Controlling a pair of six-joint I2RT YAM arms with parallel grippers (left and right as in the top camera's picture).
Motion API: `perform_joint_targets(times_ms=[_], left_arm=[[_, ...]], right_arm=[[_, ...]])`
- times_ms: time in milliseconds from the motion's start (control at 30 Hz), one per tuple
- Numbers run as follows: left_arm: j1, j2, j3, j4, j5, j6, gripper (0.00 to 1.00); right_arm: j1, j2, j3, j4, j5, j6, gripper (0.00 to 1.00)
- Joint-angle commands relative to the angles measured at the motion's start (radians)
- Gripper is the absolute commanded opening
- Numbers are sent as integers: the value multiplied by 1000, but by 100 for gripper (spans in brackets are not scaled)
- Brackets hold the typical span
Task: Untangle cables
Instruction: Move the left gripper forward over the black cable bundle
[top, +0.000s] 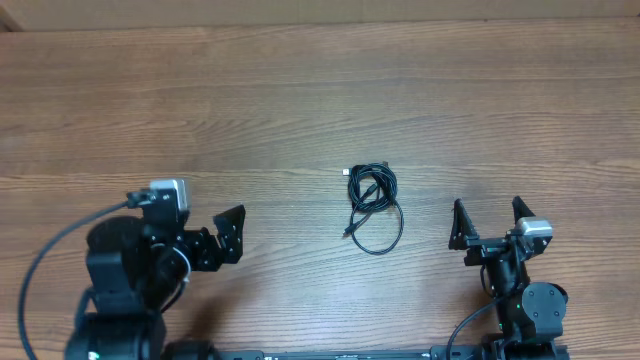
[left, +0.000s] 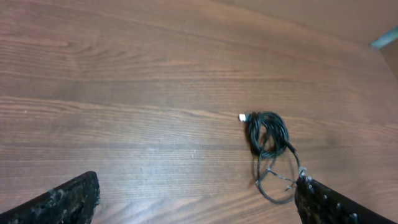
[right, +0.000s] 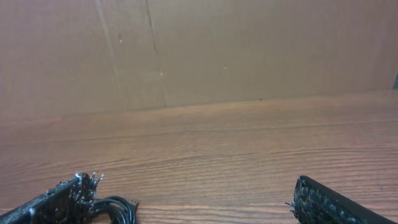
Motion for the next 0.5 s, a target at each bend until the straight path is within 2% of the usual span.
perform_joint_targets(times_ms=[0,100,233,467], left_arm=[[4,68,128,-62,60,36,100],[4,83,132,-87,188,36,99],[4,105,128,-105,274,30,100],[3,154,128,-85,280,-137,100]], right_arm=[[-2,-11,-11,2,8,-1,100],[-2,-11,-11,2,8,-1,100],[-2,-11,-11,2,8,-1,100],[-2,-11,-11,2,8,-1,100]])
